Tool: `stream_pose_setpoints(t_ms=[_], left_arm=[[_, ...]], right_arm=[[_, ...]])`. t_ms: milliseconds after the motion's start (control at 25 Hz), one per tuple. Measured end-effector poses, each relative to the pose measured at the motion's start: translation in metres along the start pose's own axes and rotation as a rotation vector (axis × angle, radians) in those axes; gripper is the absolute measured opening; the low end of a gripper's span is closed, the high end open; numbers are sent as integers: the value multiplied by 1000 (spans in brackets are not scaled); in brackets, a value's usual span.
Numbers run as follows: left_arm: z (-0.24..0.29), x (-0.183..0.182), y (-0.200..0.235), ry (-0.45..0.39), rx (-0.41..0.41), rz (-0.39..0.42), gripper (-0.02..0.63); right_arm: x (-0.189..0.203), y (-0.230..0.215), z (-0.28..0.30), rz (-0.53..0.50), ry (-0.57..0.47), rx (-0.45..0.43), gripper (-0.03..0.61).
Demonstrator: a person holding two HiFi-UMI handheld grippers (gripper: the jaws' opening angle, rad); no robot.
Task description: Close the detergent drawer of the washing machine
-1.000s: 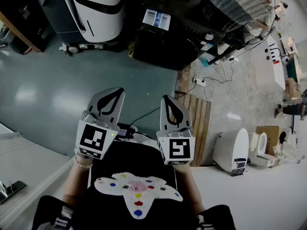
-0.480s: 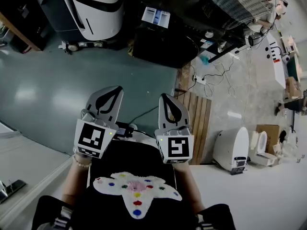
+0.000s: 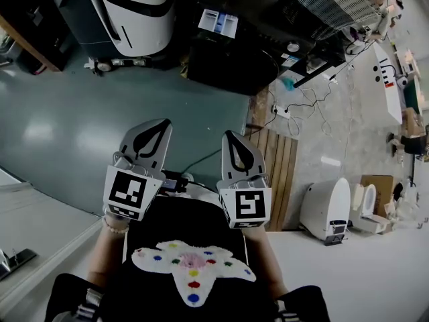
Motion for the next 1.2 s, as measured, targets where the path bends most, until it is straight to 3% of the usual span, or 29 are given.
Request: stream_pose_setpoints(t_ms=[640,1200], left_arm=[[3,0,-11,-12,39,7,12],[60,-6,14,-20,115,8,12]], right_arm=[[3,-5,-11,17,0,62,3],[-1,-27,36,27,7,116,3]])
Point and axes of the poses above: the fingertips, and each gripper's own axes: z forward along the fingers, y to its left, x out of its underside, the point moved 7 cm from there along -z, backward along the fingers, and after that the axes turned 3 degrees about -y, right-handed, at the moved point
